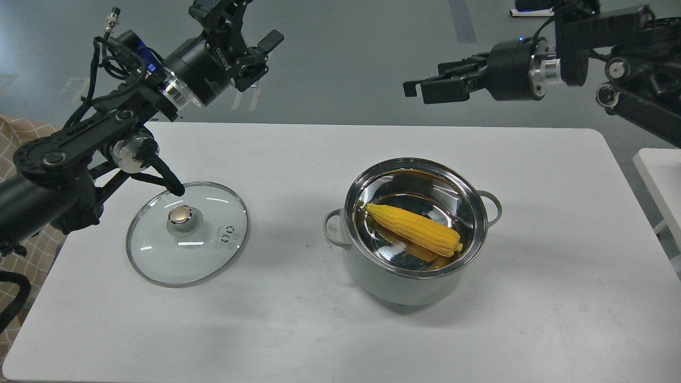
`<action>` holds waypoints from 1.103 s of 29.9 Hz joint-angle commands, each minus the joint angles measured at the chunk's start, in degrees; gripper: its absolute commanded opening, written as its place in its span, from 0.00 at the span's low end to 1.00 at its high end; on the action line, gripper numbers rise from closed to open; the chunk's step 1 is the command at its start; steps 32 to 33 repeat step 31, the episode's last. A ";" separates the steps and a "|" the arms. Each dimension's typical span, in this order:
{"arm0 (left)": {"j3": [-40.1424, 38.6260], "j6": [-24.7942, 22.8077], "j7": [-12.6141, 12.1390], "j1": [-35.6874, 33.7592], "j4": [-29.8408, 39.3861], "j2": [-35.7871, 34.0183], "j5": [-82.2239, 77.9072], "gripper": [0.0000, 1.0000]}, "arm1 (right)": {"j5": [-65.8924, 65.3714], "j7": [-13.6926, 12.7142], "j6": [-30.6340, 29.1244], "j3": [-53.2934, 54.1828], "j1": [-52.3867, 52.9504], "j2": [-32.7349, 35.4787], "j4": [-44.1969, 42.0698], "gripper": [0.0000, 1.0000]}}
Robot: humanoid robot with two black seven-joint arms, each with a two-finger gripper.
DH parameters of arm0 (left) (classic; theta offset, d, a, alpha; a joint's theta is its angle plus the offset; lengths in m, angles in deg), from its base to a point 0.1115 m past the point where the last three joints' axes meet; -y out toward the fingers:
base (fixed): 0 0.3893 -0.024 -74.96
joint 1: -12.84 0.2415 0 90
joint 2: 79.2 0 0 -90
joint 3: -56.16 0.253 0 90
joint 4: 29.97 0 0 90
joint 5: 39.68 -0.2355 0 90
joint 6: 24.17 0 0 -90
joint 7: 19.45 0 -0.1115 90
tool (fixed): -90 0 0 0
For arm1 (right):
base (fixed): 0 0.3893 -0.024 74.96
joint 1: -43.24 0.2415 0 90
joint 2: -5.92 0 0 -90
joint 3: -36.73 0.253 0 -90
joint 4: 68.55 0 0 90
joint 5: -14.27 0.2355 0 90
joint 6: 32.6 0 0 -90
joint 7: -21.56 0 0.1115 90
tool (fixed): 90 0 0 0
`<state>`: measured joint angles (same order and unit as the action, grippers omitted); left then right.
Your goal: Open pot and put corn in
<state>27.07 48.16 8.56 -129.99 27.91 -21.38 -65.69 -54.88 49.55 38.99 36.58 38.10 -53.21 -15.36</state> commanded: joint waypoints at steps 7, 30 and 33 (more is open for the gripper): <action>-2.72 -4.82 0.00 -0.08 -11.20 5.81 0.87 0.98 | 30.37 0.00 4.79 15.26 -16.38 0.07 -5.63 1.00; -8.34 -10.33 0.00 2.12 -29.49 19.79 5.36 0.98 | 47.53 0.00 2.60 38.39 -35.29 -10.75 -11.26 1.00; -9.92 -10.33 0.00 2.03 -29.40 19.96 5.35 0.98 | 47.53 0.00 2.07 38.56 -35.38 -10.48 -11.26 1.00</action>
